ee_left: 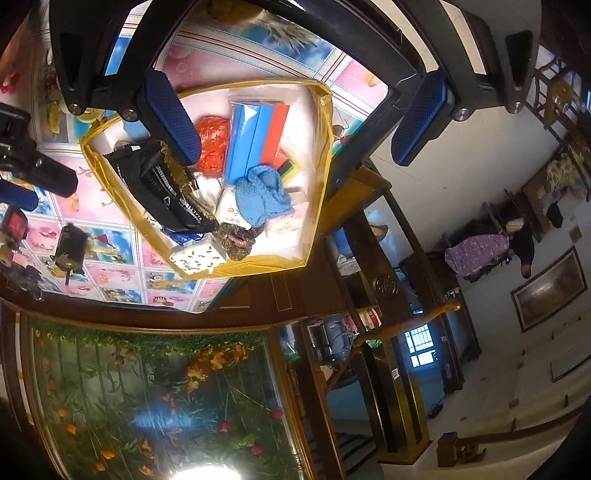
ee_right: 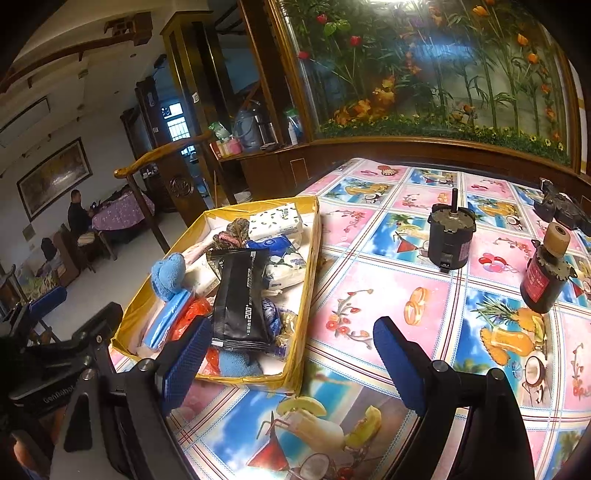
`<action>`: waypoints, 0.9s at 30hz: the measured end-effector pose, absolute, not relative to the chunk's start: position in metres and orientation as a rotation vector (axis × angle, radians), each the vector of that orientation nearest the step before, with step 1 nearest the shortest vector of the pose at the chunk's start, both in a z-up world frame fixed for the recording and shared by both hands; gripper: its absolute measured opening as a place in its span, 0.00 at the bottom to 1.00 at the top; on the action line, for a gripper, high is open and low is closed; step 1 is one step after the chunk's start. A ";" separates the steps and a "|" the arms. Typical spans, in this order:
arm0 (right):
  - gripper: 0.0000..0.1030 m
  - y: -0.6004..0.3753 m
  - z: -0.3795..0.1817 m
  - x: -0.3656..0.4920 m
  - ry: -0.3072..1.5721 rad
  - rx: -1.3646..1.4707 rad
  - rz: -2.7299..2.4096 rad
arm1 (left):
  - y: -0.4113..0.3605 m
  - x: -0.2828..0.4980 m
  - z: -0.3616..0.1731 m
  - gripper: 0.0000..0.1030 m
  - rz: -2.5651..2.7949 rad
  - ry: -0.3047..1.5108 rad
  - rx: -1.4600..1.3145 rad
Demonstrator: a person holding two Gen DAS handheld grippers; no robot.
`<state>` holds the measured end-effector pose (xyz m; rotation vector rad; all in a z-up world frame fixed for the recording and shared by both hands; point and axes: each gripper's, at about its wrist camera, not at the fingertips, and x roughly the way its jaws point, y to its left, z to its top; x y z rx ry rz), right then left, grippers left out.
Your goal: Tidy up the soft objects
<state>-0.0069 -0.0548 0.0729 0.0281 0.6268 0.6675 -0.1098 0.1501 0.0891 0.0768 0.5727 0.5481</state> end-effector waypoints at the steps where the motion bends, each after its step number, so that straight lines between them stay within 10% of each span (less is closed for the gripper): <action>1: 0.90 -0.055 0.073 -0.007 0.626 0.029 0.665 | 0.149 -0.111 0.089 1.00 0.540 0.573 0.074; 27: 0.90 -0.057 0.070 -0.005 0.636 0.024 0.652 | 0.159 -0.105 0.077 1.00 0.583 0.641 0.076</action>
